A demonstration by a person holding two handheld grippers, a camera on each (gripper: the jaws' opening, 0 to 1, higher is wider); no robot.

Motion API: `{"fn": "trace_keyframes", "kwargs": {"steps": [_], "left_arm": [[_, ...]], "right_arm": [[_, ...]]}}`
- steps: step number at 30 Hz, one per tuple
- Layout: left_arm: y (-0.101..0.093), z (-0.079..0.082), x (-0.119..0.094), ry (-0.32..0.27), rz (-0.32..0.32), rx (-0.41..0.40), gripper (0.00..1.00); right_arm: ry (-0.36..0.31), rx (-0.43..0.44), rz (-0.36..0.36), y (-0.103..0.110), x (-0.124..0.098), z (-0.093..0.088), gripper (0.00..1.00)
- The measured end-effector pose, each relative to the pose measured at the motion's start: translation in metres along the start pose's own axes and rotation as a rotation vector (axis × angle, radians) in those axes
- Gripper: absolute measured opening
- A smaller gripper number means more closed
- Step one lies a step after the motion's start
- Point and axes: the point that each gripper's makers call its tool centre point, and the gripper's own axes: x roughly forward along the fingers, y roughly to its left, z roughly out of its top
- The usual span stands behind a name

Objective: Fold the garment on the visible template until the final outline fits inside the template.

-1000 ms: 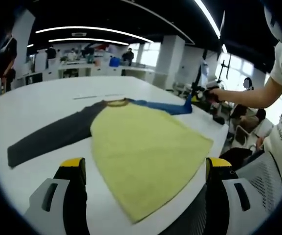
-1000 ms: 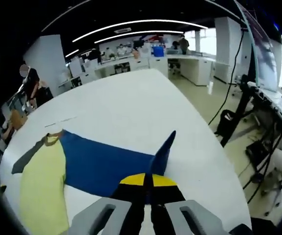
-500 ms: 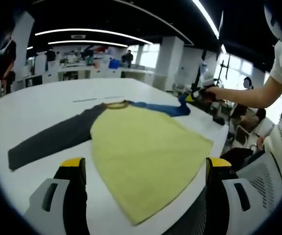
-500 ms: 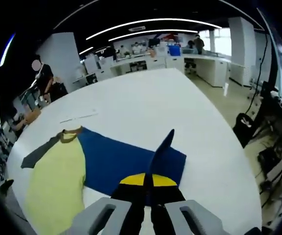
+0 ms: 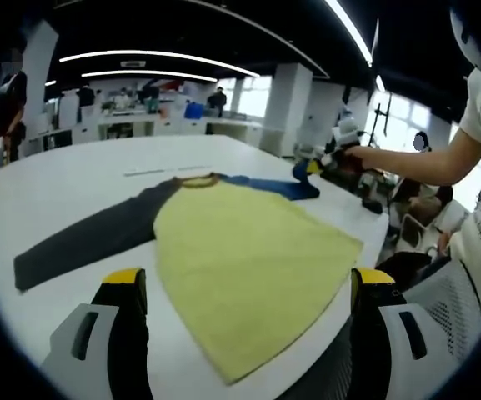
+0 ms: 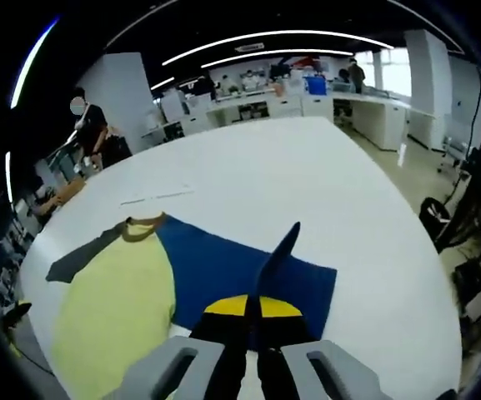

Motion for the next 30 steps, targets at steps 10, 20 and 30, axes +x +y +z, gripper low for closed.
{"fn": "trace_keyframes", "kwargs": {"steps": [10,20,30], "left_arm": [[-0.004,0.003,0.003,-0.007,-0.010,0.011,0.99],[-0.002,0.001,0.002,-0.007,-0.006,0.008,0.99],[0.001,0.000,-0.002,-0.006,0.001,0.005,0.99]], "right_arm": [[0.014,-0.027,0.030,0.022,0.005,0.003,0.00],[0.032,-0.077,0.068,0.051,0.015,0.005,0.00],[0.028,-0.119,0.099,0.080,0.020,0.013,0.00]]}}
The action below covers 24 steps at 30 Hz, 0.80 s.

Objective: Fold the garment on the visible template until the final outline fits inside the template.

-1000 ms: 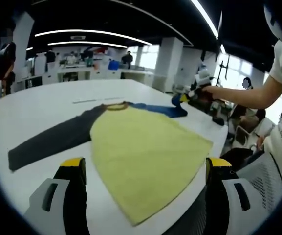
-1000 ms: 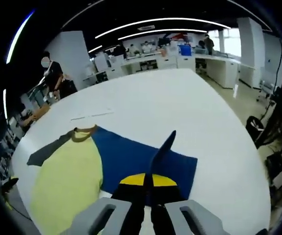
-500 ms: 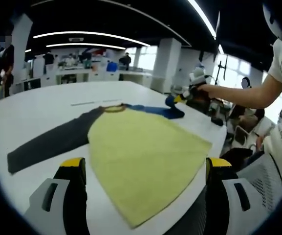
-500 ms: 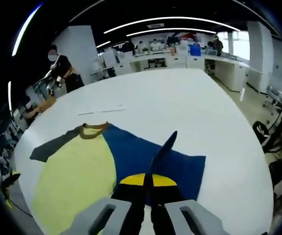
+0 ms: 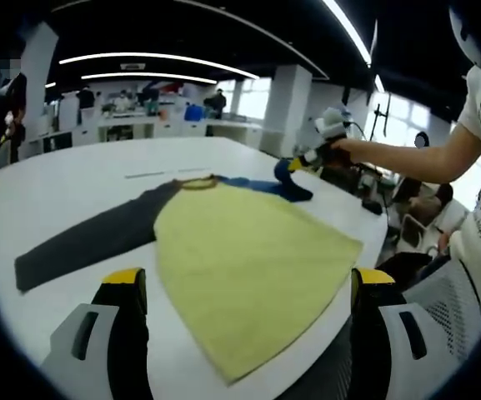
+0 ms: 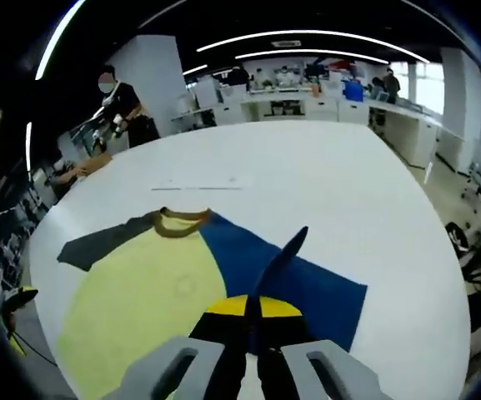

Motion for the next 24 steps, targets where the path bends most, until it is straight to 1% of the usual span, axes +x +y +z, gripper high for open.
{"fn": "trace_keyframes", "kwargs": {"steps": [3,10,17,22,24], "left_arm": [[0.001,-0.001,-0.002,0.003,0.001,-0.002,0.99],[0.003,-0.005,-0.005,0.012,0.008,-0.010,0.99],[0.002,-0.004,-0.005,0.005,0.005,-0.012,0.99],[0.000,-0.005,-0.004,0.007,0.002,-0.010,0.99],[0.001,-0.005,-0.004,0.005,0.003,-0.012,0.99]], "right_arm": [[-0.002,-0.002,0.001,0.005,0.003,0.002,0.00],[0.003,-0.028,0.026,0.026,0.012,0.007,0.00],[-0.001,-0.048,0.052,0.046,0.021,0.013,0.00],[0.000,-0.060,0.063,0.057,0.026,0.015,0.00],[0.004,-0.087,0.057,0.061,0.028,0.016,0.00]]}}
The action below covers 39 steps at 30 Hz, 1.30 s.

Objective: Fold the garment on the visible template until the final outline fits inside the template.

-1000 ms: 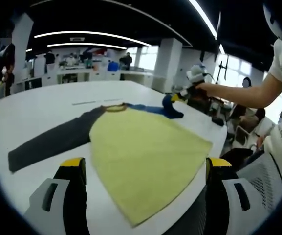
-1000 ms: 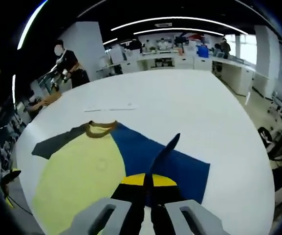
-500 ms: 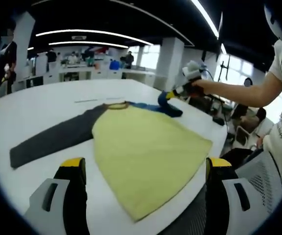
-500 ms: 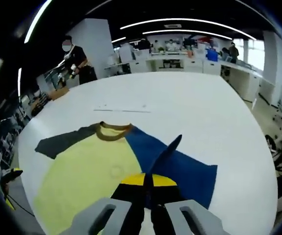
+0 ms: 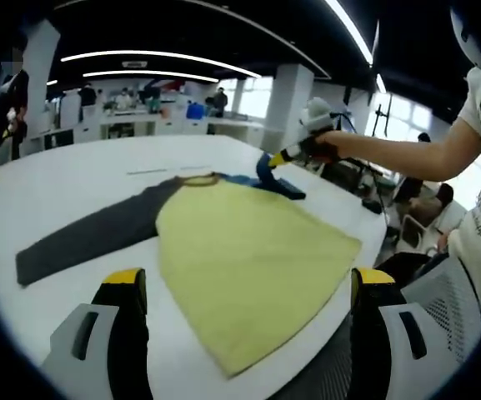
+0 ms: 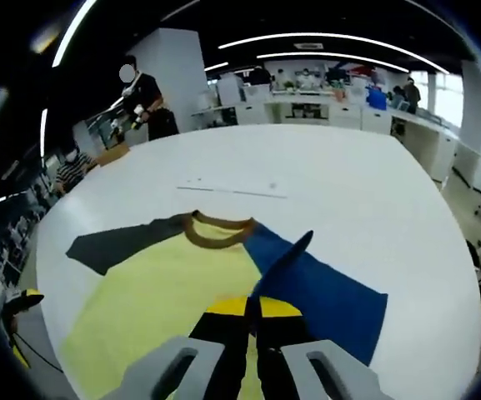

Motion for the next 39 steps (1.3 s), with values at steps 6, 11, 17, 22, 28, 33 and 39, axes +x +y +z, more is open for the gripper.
{"fn": "trace_keyframes", "kwargs": {"steps": [6,11,17,22,28,33,39], "left_arm": [[0.000,-0.002,0.000,0.002,-0.001,-0.003,0.99],[0.000,-0.001,0.000,-0.003,-0.001,-0.003,0.99],[0.002,-0.002,-0.002,-0.006,-0.001,-0.009,0.99],[0.003,-0.001,-0.003,-0.009,-0.001,-0.005,0.99],[0.002,-0.003,-0.002,-0.002,-0.009,-0.004,0.99],[0.001,-0.002,-0.001,-0.006,-0.009,-0.006,0.99],[0.003,-0.004,-0.003,0.001,-0.002,-0.008,0.99]], "right_arm": [[0.009,-0.033,0.006,0.015,0.008,0.003,0.00],[0.013,-0.031,0.027,0.029,0.012,0.003,0.00],[0.015,-0.027,0.063,0.046,0.021,0.008,0.00],[0.023,-0.038,0.074,0.055,0.027,0.009,0.00],[0.026,-0.047,0.077,0.064,0.032,0.010,0.00],[0.022,-0.050,0.091,0.074,0.036,0.015,0.00],[0.021,-0.074,0.108,0.087,0.039,0.019,0.00]]}}
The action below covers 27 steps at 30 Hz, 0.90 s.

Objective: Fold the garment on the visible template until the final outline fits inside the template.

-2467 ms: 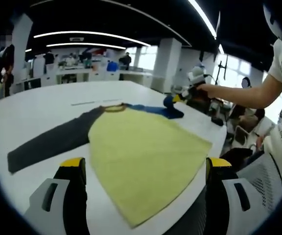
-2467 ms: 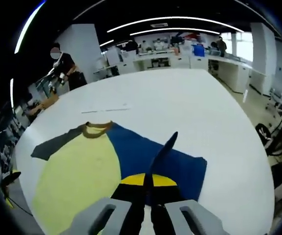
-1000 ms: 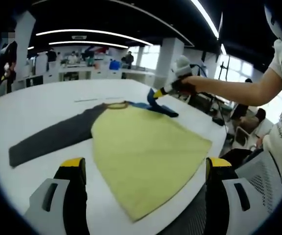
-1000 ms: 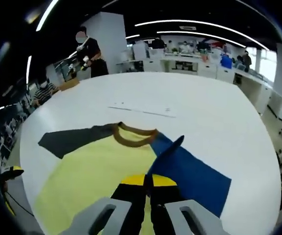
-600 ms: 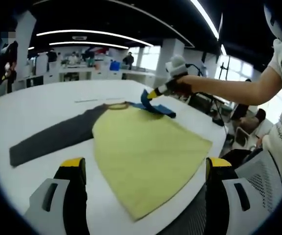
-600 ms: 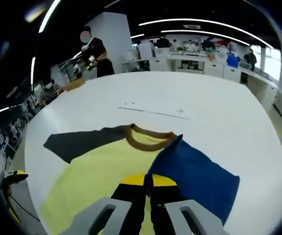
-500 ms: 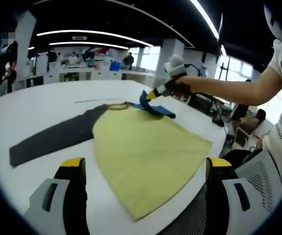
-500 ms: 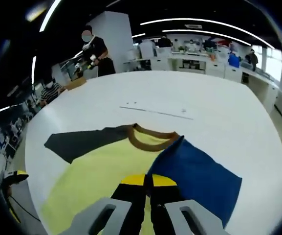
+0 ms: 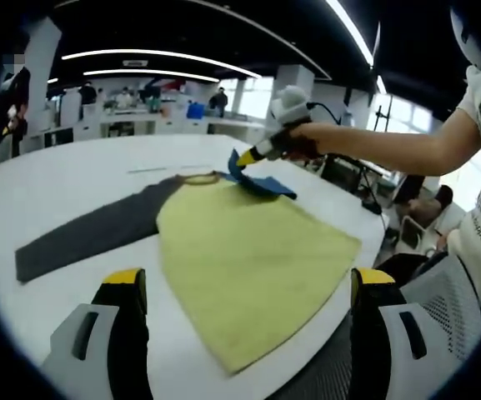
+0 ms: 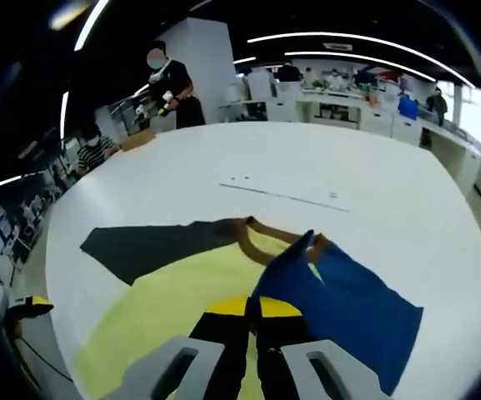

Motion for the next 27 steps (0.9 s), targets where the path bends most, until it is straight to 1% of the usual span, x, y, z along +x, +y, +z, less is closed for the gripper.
{"fn": "trace_keyframes", "kwargs": {"steps": [14,19,27], "left_arm": [[0.003,-0.002,-0.003,0.002,0.015,-0.013,0.98],[0.005,-0.002,-0.002,0.000,0.020,-0.017,0.98],[0.005,-0.002,-0.001,0.002,0.016,-0.020,0.98]], "right_arm": [[0.003,-0.045,0.044,0.029,0.011,0.012,0.00],[0.012,-0.062,0.062,0.040,0.019,0.013,0.00],[0.018,-0.085,0.088,0.056,0.023,0.015,0.00]]}}
